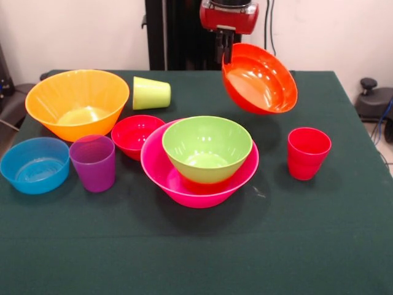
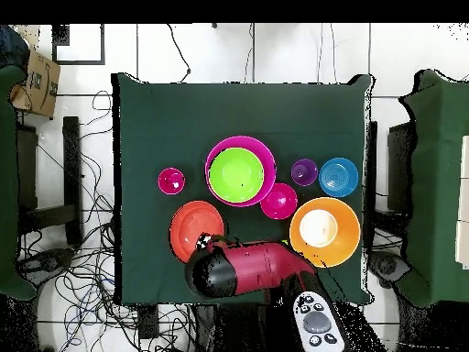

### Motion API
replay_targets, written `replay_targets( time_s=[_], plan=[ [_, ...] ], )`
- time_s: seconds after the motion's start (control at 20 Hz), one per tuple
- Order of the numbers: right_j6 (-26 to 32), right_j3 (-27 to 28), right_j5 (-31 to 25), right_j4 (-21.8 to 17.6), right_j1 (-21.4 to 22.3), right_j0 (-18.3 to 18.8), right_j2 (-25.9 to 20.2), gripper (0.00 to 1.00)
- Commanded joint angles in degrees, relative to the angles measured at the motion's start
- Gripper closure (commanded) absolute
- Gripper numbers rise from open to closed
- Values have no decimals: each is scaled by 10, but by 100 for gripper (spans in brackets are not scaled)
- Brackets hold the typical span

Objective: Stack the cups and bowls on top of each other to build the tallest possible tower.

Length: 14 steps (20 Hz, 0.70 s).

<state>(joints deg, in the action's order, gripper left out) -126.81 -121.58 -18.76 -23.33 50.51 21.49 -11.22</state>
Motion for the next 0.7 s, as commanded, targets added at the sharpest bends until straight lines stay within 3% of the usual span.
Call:
replay_targets(
  time_s=[0.05, 0.3, 0.7],
  plan=[
    [62, -15, -1, -51, 21, 27, -51, 100],
    [41, -23, -4, -43, 41, 17, -56, 100],
    [77, -13, -114, 57, 129, 42, -127, 100]
  ],
)
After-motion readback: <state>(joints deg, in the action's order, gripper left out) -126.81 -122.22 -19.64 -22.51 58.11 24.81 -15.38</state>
